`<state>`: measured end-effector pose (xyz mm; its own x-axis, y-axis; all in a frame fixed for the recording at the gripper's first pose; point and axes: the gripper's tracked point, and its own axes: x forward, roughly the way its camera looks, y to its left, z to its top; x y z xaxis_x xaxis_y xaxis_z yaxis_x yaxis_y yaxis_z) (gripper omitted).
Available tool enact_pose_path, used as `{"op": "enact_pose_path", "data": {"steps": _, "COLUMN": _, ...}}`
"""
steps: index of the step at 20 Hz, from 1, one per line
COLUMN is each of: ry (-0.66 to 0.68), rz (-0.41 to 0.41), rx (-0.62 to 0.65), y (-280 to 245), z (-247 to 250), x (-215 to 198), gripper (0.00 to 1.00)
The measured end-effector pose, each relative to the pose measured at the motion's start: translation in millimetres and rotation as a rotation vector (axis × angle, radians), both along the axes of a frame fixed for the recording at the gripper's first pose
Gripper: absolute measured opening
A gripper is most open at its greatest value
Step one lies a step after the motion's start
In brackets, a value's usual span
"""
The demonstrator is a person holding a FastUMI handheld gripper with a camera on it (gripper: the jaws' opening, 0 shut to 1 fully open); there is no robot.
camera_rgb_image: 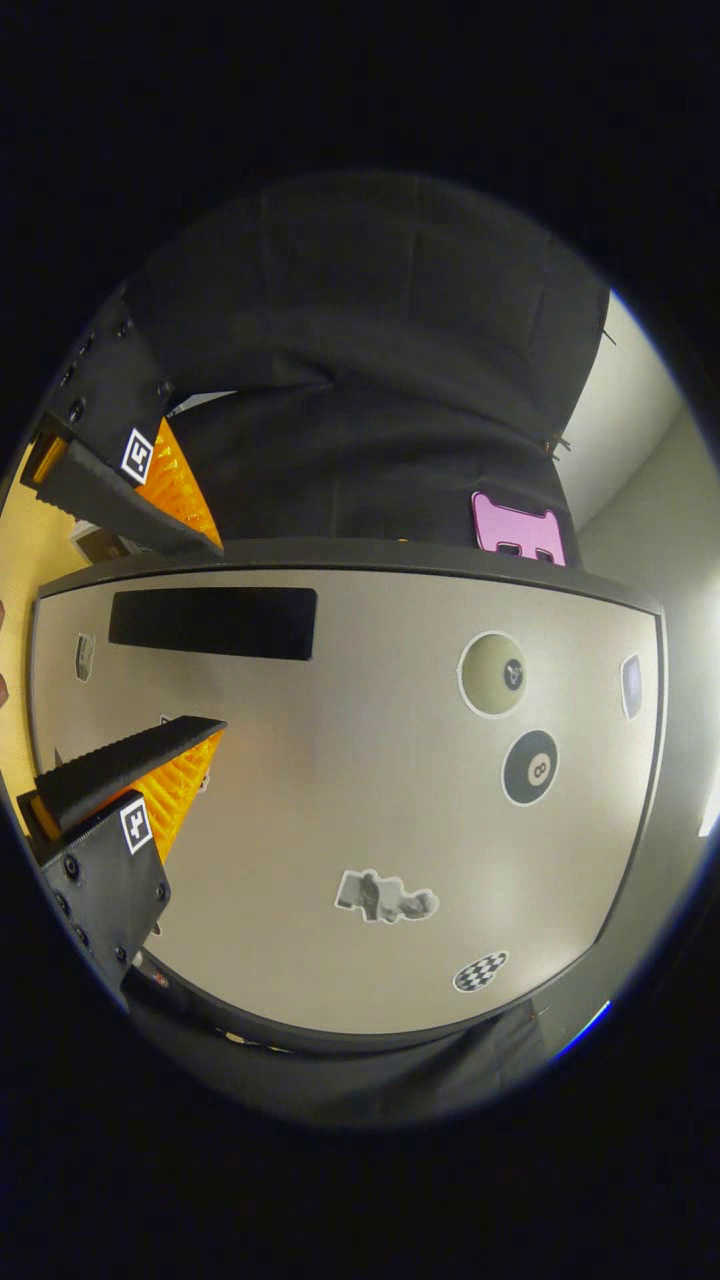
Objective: Open the shoe cabinet door, grab the shoes and put them into the shoe cabinet, then close the shoe cabinet door.
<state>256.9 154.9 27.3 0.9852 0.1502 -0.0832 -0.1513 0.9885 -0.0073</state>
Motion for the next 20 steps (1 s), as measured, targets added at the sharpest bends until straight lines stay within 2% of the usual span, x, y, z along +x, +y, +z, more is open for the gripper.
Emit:
{"op": "enact_pose_path", "data": {"steps": 2, "ry": 0.021, "rz": -0.004, "rx": 0.002, "y": 1.1, "z": -6.6, "x": 3.4, "gripper": 0.98}}
{"op": "enact_pose_path", "data": {"steps": 6, "ry": 0.011, "rz": -0.005, "rx": 0.007, "y": 2.6, "z": -3.9, "x": 5.6, "gripper": 0.67}}
{"op": "enact_pose_path", "data": {"steps": 7, "ry": 0.027, "rz": 0.009, "rx": 0.031, "y": 6.2, "z": -4.5, "x": 4.2, "gripper": 0.55}}
{"op": "enact_pose_path", "data": {"steps": 8, "ry": 0.042, "rz": 0.000, "rx": 0.047, "y": 6.6, "z": -4.7, "x": 3.6, "gripper": 0.49}}
{"op": "enact_pose_path", "data": {"steps": 9, "ry": 0.053, "rz": -0.016, "rx": 0.049, "y": 5.9, "z": -4.9, "x": 4.0, "gripper": 0.36}}
{"op": "enact_pose_path", "data": {"steps": 13, "ry": 0.070, "rz": -0.049, "rx": 0.052, "y": 5.9, "z": -5.6, "x": 3.0, "gripper": 0.26}}
{"op": "enact_pose_path", "data": {"steps": 17, "ry": 0.078, "rz": -0.023, "rx": 0.061, "y": 6.4, "z": -5.0, "x": -0.6, "gripper": 0.11}}
{"op": "enact_pose_path", "data": {"steps": 20, "ry": 0.088, "rz": -0.011, "rx": 0.042, "y": 4.5, "z": -6.7, "x": -10.0, "gripper": 0.07}}
